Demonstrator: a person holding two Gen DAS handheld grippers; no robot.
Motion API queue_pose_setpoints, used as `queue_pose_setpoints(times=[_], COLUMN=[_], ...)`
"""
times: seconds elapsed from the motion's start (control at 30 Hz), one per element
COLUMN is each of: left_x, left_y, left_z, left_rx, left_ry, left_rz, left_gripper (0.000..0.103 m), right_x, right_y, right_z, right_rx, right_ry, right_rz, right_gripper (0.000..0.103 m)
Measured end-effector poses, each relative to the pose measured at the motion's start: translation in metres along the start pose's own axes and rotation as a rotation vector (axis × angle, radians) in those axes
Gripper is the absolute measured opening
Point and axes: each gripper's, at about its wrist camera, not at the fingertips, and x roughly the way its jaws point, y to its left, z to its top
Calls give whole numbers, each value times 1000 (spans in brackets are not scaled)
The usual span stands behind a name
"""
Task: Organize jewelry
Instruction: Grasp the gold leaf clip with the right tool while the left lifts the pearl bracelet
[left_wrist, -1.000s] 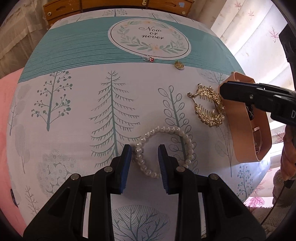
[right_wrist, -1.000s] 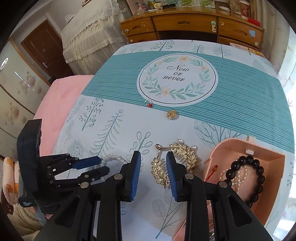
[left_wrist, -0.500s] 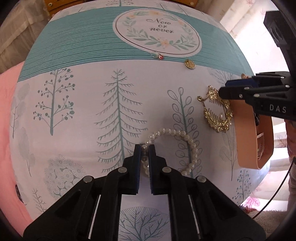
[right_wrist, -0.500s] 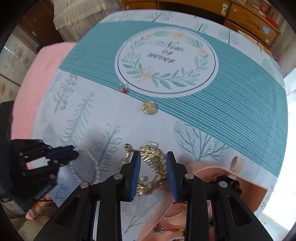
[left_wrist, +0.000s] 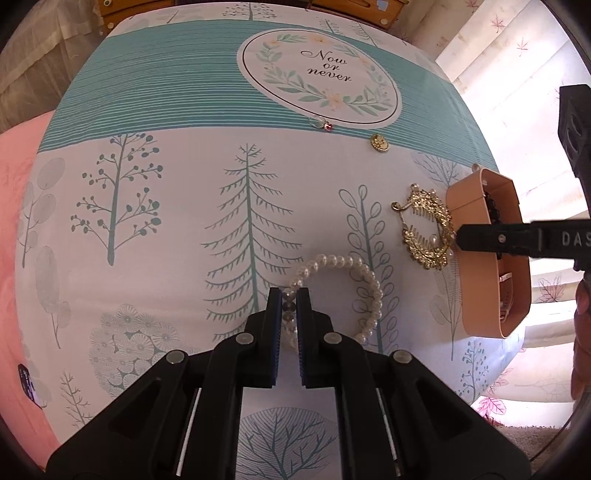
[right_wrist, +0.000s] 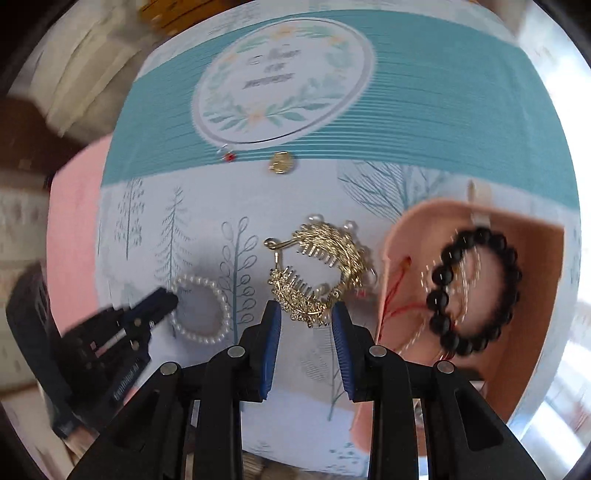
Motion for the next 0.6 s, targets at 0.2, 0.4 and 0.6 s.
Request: queue_pose_setpoints(times=[0.2,0.4,0.6], left_x=[-7,-18,-23], left_y=[6,11,8], left_z=[-8,-8,-8], left_rx=[4,32,82], left_ry=[-7,-36,-54], left_rz=[-30,-52,-82], left_gripper=[5,5,5], right_x=[3,4,22], right_y=[-8,-10,-7], right_z=[-6,-12,-4], right_rx=[188,294,365], right_ry=[-35,-90,-111], right_rz=[-18,-103,-174], right_gripper=[29,29,29])
